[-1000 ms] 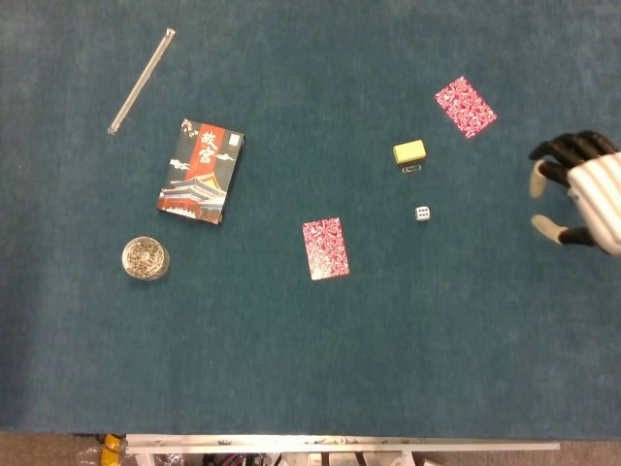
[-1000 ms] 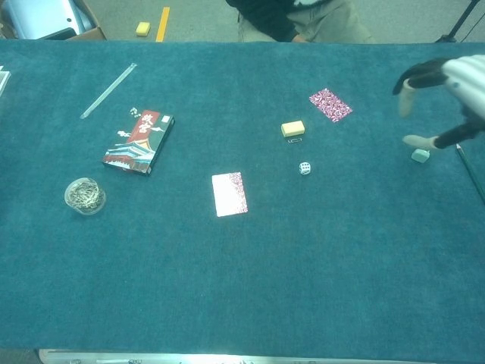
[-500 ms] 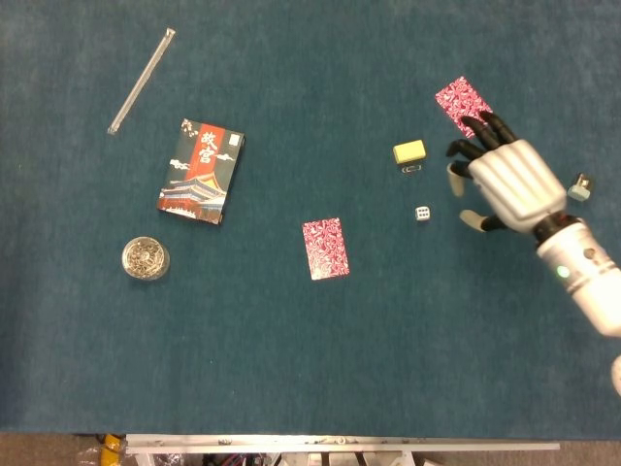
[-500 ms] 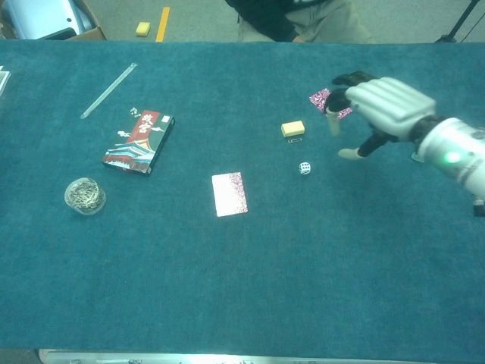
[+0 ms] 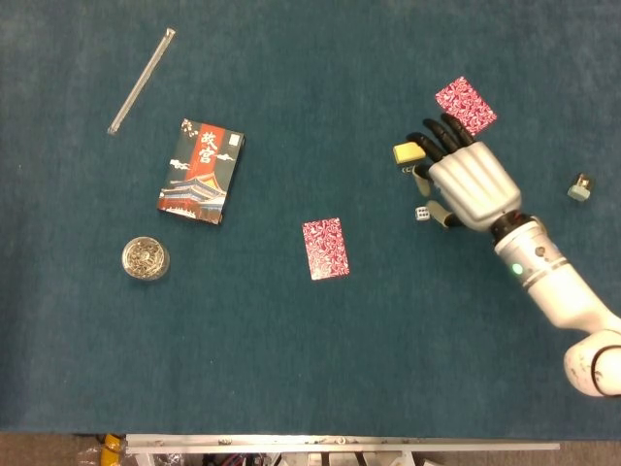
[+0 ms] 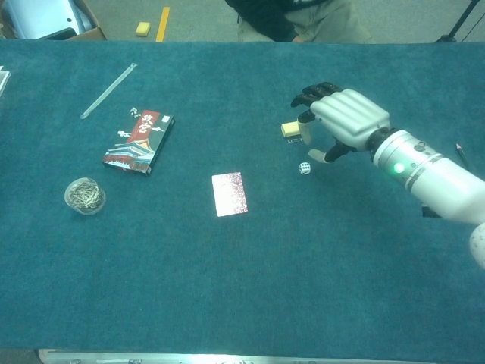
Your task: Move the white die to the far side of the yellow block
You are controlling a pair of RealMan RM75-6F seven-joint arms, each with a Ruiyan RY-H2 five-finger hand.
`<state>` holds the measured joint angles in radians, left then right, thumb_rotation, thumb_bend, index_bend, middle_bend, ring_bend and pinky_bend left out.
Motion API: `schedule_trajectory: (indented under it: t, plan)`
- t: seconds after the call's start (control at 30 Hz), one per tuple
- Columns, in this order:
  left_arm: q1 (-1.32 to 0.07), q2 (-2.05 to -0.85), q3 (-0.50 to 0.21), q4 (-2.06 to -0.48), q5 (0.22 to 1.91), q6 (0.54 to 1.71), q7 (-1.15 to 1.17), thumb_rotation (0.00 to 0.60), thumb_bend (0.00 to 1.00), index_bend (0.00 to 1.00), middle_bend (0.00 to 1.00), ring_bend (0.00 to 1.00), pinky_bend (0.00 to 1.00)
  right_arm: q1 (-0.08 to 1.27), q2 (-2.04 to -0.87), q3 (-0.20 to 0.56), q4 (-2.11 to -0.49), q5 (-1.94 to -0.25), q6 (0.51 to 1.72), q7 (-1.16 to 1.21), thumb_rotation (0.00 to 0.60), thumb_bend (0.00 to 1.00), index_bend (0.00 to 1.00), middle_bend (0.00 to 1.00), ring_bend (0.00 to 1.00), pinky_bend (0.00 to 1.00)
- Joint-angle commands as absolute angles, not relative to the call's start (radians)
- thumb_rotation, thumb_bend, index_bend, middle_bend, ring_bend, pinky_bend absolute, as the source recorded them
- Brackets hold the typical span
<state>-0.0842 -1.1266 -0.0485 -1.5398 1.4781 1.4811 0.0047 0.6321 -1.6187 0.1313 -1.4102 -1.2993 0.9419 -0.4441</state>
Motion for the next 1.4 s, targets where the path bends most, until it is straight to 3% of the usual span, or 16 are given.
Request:
schedule_trajectory:
  t: [0.03,0.53,1.03,1.4]
  plan:
    - [-0.085,-1.127,-0.048,-1.538,1.480,1.479,0.004,0.600,0.27,0.24,0.20,0.13,0.13,0.642,-1.644,0.117,-1.384,-1.304,0.939,-0.446,0.600,0.27,0.56,0.15,0.00,0.00]
    - [-0.085,-1.127,-0.044,-1.529,1.478,1.475,-0.006,0.600,0.27,0.24,0.19,0.13,0.13,0.649,-1.681,0.095,-1.337,-1.264,0.922,-0.468,0.533,0.20,0.52,0.13,0.00,0.00]
    - [-0.086,-1.128,-0.042,-1.524,1.475,1.468,-0.008,0.600,0.27,0.24,0.19,0.13,0.13,0.664,-1.711,0.089,-1.301,-1.217,0.900,-0.507,0.530,0.20,0.52,0.13,0.00,0.00]
    - [-0.084,-1.129,-0.041,-1.521,1.473,1.469,-0.011,0.600,0.27,0.24,0.18,0.13,0.13,0.665,-1.717,0.089,-1.294,-1.205,0.907,-0.504,0.557,0.32,0.58,0.14,0.00,0.00]
